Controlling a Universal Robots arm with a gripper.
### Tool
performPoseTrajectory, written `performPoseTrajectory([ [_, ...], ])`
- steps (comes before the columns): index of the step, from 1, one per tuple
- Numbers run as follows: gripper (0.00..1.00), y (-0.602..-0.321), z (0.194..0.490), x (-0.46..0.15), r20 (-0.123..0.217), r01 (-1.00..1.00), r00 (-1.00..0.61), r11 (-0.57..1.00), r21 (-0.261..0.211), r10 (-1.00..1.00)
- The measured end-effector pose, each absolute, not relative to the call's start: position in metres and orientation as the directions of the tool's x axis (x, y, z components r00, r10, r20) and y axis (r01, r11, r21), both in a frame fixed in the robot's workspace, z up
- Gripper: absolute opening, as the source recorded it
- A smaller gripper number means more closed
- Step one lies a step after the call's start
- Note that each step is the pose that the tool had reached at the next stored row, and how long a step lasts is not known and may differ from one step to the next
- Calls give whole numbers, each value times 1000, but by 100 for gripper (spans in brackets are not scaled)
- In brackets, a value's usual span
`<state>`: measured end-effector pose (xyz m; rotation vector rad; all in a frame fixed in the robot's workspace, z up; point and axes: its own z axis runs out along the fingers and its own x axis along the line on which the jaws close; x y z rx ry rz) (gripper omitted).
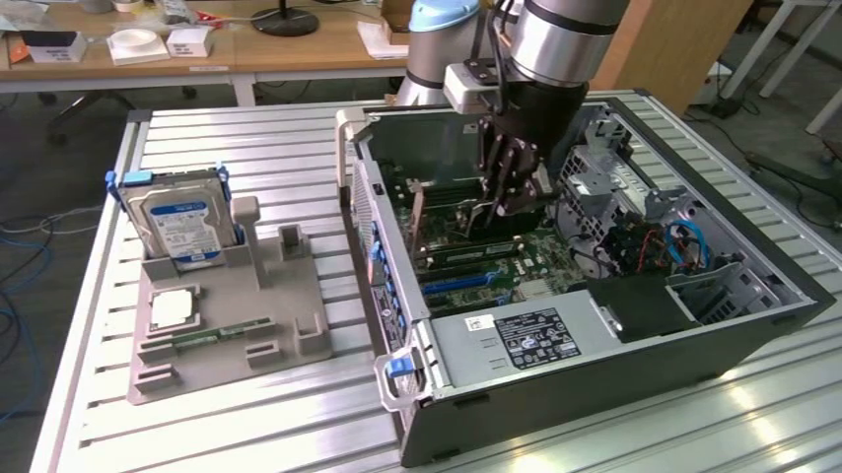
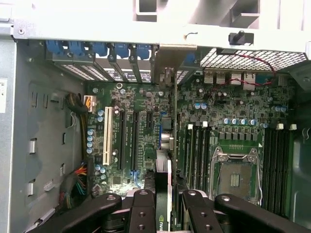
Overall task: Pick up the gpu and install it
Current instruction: 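Insert the gpu into the slot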
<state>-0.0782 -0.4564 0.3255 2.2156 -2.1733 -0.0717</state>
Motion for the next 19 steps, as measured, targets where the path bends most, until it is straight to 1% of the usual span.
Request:
performPoseTrajectory([
  [19,26,-457,297,-85,-4,-998,19,-19,59,-1000],
])
